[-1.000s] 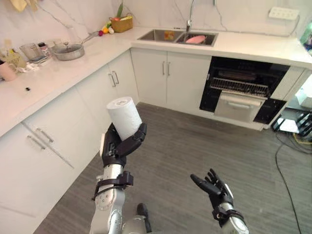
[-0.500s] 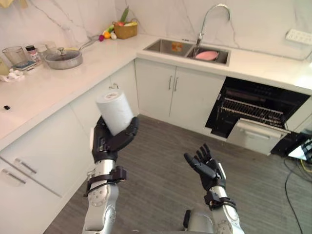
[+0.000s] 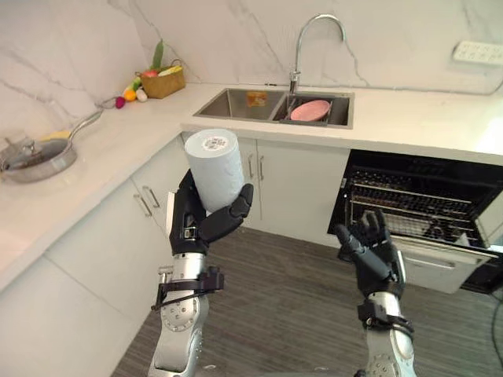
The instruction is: Walk over to the sink, pick up the cup, carry it to the dishwasher, place the cup inside the dishwasher, then close the dishwasher door
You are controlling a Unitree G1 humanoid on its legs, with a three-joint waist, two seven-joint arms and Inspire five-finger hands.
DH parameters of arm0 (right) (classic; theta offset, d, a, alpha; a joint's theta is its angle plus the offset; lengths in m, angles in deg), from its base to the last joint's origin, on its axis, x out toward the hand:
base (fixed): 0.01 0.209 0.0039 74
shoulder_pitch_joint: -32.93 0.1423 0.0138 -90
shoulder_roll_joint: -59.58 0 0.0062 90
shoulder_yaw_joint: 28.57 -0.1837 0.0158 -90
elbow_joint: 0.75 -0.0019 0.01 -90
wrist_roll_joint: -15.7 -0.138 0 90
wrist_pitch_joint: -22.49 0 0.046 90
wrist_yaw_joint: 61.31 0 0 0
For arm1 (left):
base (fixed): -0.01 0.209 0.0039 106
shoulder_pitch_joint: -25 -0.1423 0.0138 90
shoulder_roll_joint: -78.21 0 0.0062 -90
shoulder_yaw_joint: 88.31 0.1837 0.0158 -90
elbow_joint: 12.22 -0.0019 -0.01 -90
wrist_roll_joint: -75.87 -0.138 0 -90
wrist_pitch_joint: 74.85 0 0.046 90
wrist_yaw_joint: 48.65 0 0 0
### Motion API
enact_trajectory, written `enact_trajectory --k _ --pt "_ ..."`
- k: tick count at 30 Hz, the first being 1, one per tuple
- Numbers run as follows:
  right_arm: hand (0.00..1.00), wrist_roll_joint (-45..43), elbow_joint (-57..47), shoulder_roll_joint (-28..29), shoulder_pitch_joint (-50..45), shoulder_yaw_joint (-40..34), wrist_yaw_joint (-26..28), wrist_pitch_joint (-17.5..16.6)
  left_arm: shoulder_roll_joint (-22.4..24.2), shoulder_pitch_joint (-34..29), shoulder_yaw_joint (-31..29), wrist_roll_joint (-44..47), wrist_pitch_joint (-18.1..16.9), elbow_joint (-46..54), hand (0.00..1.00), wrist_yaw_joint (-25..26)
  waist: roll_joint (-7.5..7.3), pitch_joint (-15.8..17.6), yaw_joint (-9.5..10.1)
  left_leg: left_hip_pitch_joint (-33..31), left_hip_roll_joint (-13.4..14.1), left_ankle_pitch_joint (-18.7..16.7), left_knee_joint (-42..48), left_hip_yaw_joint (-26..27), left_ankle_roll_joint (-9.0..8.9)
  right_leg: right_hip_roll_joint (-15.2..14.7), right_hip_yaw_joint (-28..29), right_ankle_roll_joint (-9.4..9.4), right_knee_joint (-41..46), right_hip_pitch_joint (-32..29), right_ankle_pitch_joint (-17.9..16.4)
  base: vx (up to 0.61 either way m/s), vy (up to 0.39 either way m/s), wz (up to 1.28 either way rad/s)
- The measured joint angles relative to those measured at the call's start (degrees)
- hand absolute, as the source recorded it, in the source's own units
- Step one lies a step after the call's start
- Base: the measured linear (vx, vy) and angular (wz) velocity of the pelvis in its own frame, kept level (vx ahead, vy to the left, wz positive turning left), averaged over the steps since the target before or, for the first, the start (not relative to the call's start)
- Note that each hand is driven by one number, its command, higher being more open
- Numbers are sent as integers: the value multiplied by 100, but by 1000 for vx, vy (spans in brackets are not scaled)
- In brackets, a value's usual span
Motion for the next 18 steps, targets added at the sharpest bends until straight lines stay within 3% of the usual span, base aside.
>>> enact_trajectory --k 1,2,3,5,7,8,9,10,12,15,18 --pt "100 -16 2 -12 52 -3 -40 -1 4 33 4 -1 0 -7 0 -39 64 -67 -16 -20 -232 568 -976 -2 39 40 39 96 -71 22 -29 444 99 -31" --pt "100 -27 3 -13 55 -11 -57 0 8 50 15 -1 2 -12 0 -61 110 -99 -28 -14 -334 857 -1372 0 87 76 42 174 -64 24 -76 442 130 -6" --pt "100 -42 131 153 -31 -12 -109 42 -119 54 28 -1 21 -131 0 -76 -97 -213 -74 182 -561 933 -1745 50 111 -50 121 281 -66 64 -148 418 101 16" --pt "100 -31 140 386 -276 -16 -134 115 -225 18 74 1 141 -304 0 -67 -270 -288 -119 671 -835 1140 -2546 21 153 -196 169 284 -19 193 -148 430 76 30" --pt "100 23 241 433 -308 28 -135 230 -253 -15 52 6 197 -435 0 -45 -227 -265 -150 959 -813 1156 -2754 7 172 -224 308 317 576 1 -283 276 37 17" --pt "100 38 312 436 -334 123 -129 259 -243 -17 -13 14 203 -483 0 -21 -215 -281 -163 1036 -777 1154 -2807 -34 170 -111 525 376 184 33 -392 213 -24 14" --pt "100 41 324 463 -353 219 -121 279 -243 -7 -91 43 199 -477 0 -6 -299 -308 -162 1052 -790 1146 -2812 -29 158 -73 610 366 -456 76 -261 193 -102 18" --pt "100 68 314 496 -376 303 -92 274 -290 29 -152 48 180 -484 0 -5 -441 -307 -181 1054 -893 1029 -2762 -22 54 -148 680 466 -938 70 379 151 -118 22" --pt "100 143 398 447 -434 258 -93 277 -216 -21 -84 43 190 -596 0 -22 -341 -349 -153 1085 -770 890 -2684 -40 -59 -68 632 488 -986 217 353 204 -97 10" --pt "100 144 391 427 -480 184 -109 273 -152 -10 10 39 188 -603 0 -12 -329 -348 -161 1094 -660 823 -2638 74 -133 37 702 485 -996 219 349 132 -49 -13" --pt "100 145 317 434 -491 149 -114 183 -142 4 -14 43 151 -602 0 229 -320 -299 -221 1014 -530 500 -2003 203 -245 35 805 463 -880 293 116 61 -27 -19"
